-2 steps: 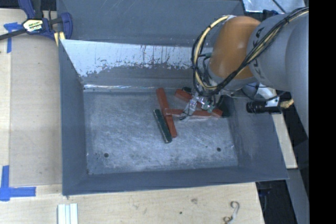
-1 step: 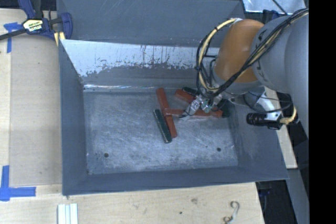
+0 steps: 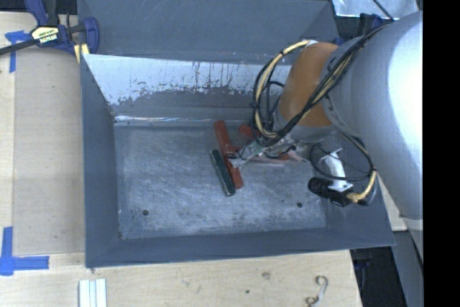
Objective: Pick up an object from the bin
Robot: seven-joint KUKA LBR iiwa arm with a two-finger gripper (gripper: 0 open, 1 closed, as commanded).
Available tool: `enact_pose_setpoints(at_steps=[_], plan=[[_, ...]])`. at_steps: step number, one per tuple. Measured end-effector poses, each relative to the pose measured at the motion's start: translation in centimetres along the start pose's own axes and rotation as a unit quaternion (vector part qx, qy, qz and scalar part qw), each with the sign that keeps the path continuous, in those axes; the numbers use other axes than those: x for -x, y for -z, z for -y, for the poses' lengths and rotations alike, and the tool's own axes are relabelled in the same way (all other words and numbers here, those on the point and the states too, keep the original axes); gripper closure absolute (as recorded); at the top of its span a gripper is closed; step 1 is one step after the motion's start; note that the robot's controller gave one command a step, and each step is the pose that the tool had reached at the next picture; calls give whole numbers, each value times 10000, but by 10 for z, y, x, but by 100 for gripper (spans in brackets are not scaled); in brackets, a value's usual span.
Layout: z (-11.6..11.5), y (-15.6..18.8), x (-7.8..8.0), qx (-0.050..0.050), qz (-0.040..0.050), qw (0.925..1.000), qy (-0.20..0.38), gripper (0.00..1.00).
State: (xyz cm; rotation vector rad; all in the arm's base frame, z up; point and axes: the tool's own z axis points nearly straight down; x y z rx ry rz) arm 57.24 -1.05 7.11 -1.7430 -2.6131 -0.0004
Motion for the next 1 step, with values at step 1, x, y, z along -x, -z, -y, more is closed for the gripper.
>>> enact_pose_setpoints(at_steps=[1], plan=[[-12, 0, -45, 2, -2, 10000, -18, 0]])
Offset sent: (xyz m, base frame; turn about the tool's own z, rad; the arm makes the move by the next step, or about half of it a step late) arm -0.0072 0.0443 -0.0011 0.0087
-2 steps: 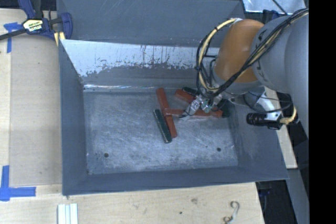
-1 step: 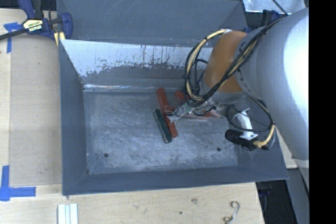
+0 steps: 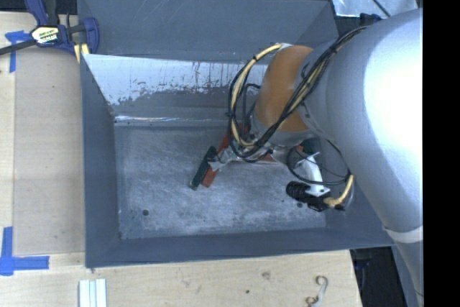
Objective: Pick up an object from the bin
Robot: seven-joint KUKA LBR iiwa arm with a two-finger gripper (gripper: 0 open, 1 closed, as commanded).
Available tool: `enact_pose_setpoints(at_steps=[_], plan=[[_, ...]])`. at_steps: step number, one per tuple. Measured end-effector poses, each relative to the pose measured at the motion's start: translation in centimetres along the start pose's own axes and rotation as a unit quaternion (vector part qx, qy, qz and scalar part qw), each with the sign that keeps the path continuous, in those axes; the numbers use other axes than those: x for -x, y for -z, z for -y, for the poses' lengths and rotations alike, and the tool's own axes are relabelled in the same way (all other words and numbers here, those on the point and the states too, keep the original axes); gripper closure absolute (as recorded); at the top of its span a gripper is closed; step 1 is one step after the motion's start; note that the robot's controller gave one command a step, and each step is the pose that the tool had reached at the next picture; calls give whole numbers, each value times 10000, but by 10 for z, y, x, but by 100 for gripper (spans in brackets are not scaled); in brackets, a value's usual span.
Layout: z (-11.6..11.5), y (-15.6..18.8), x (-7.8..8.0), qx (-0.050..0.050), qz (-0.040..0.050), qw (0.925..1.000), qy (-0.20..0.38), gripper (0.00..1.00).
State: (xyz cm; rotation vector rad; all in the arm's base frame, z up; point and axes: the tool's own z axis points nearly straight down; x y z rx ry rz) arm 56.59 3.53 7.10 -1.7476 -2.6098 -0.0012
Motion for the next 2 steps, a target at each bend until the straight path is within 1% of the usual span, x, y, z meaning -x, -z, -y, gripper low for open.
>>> enact_pose_setpoints(at_steps=[1, 2], plan=[[0, 0, 2, 0, 7, 10000, -6, 100], [0, 41, 3, 20, 16, 10000, 12, 100]])
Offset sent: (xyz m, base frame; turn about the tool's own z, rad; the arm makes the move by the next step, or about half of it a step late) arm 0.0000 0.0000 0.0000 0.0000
